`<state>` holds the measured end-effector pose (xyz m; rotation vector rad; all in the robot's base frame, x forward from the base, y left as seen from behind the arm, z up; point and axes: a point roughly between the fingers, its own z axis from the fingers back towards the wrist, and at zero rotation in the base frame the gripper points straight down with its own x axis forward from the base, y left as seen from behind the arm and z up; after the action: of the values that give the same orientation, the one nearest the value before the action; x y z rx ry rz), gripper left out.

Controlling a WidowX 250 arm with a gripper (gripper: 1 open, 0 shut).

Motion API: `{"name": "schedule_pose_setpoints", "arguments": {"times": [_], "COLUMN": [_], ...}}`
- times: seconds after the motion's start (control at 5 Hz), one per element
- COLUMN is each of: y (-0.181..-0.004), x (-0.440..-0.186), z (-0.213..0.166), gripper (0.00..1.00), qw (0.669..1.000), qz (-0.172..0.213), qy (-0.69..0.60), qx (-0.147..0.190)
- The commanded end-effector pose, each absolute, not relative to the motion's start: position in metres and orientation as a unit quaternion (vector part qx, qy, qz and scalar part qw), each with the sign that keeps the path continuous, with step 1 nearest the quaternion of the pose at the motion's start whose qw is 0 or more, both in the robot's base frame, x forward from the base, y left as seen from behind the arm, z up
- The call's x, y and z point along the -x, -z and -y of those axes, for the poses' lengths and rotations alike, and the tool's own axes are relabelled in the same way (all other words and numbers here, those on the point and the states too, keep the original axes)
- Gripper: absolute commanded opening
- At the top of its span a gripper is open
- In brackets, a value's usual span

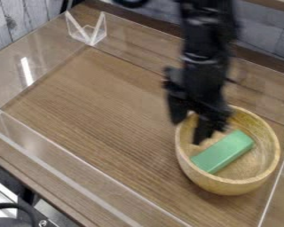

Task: Put green object into wooden bowl

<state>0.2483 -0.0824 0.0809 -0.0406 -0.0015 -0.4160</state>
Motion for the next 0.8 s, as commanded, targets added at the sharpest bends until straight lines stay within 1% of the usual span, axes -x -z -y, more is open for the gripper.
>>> {"name": "schedule_pose_setpoints", "arguments": {"times": [0.0, 0.2, 0.6], "y": [-0.081, -0.068, -0.049], "x": [-0.268, -0.276, -0.275], "z": [0.113, 0.128, 0.151], "gripper": [0.0, 0.0, 0.0], "qw": [0.981, 0.985, 0.996], "qz": [0.021, 0.015, 0.01], "qy": [0.189, 0.17, 0.087], "qx": [0.022, 0.023, 0.023]}}
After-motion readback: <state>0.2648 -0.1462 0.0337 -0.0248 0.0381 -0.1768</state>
